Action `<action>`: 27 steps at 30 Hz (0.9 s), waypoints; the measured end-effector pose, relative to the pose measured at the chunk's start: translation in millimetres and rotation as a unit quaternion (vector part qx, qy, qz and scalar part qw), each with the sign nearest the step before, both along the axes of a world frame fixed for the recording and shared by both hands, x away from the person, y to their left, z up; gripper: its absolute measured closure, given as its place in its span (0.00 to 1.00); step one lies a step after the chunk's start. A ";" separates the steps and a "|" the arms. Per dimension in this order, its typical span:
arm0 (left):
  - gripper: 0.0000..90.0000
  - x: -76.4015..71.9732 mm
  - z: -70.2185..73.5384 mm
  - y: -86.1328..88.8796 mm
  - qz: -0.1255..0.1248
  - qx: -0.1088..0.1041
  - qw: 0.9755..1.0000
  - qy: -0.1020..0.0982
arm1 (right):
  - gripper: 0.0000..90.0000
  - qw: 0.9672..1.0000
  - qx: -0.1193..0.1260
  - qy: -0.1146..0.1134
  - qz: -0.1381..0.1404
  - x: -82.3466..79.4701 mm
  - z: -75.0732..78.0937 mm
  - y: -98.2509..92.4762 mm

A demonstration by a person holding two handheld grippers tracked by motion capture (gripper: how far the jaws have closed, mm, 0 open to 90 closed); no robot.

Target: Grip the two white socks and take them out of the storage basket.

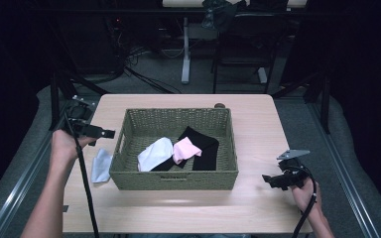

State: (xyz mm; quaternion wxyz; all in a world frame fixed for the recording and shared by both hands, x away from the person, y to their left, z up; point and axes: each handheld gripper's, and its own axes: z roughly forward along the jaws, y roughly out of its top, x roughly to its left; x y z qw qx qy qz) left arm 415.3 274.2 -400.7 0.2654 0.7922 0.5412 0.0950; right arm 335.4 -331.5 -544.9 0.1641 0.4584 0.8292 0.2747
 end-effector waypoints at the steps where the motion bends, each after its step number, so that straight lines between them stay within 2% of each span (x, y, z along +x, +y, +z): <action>1: 0.08 1.7 1.1 -5.4 -0.004 0.000 1.000 -0.003 | 0.16 1.000 0.001 0.001 0.000 0.1 -0.4 0.0; 6: 0.08 11.2 2.5 -30.0 -0.025 0.006 1.000 -0.004 | 0.16 1.000 -0.001 0.000 0.004 -0.3 0.5 0.3; 12: 0.08 20.4 0.1 -50.4 -0.043 0.009 0.999 -0.007 | 0.16 1.000 0.000 0.000 0.003 -0.6 0.4 0.1; 20: 0.10 32.8 -13.9 -74.3 -0.063 0.002 0.998 0.005 | 0.16 1.000 0.003 -0.001 0.002 -2.0 0.9 -0.4; 27: 0.10 43.2 -28.9 -91.5 -0.080 -0.007 0.997 0.006 | 0.16 1.000 0.001 -0.003 0.000 -2.5 1.1 -1.7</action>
